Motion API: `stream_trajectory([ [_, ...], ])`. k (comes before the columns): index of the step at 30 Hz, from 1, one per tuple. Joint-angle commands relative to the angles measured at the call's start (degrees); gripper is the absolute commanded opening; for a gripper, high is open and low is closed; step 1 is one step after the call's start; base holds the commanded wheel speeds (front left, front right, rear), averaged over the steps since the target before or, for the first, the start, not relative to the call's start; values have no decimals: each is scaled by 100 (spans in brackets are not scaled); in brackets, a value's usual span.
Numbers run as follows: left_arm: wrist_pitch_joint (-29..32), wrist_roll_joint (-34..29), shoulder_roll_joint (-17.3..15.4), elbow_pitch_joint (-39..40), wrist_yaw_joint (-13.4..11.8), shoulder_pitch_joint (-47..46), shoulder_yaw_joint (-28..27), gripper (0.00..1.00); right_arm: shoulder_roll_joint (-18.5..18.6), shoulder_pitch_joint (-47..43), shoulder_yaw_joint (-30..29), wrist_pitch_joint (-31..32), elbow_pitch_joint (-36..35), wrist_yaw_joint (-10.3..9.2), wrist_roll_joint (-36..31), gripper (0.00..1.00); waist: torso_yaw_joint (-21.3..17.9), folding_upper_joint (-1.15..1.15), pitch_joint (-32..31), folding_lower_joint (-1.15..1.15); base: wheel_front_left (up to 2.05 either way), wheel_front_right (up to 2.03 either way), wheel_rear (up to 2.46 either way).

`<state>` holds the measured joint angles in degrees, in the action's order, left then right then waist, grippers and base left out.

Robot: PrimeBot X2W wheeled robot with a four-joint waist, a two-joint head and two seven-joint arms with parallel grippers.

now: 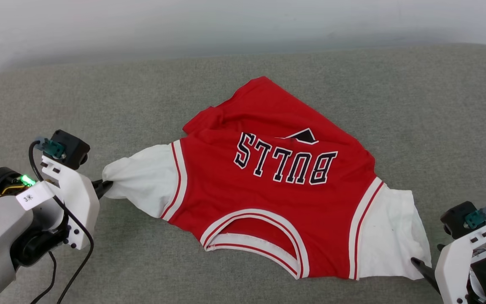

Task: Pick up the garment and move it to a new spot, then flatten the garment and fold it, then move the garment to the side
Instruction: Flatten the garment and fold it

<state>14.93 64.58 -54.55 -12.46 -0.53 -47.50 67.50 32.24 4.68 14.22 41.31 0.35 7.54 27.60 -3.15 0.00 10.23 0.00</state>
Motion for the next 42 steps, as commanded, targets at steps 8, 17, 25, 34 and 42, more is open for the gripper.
stream_trajectory([
  [8,-102,-62,23,-28,34,-93,-47,0,-309,205,484,-368,1198,-7,-110,100,88,0,217,0,0,0,0],
  [17,-246,9,36,-92,80,48,-46,0,-481,535,997,-1340,1886,-6,149,0,56,0,158,0,0,0,0],
  [25,-801,377,-2,219,149,394,-263,0,-154,519,733,-2292,1254,-7,333,0,-5,0,-278,0,0,0,0],
  [34,-1516,497,-332,1354,90,516,-629,0,-124,250,-285,-2561,-39,-7,359,0,-22,0,-779,0,0,0,0],
  [42,-2052,158,-446,2155,-53,46,-1083,0,-262,491,-1316,-2413,-1271,-7,167,0,-12,0,-939,0,0,0,0],
])
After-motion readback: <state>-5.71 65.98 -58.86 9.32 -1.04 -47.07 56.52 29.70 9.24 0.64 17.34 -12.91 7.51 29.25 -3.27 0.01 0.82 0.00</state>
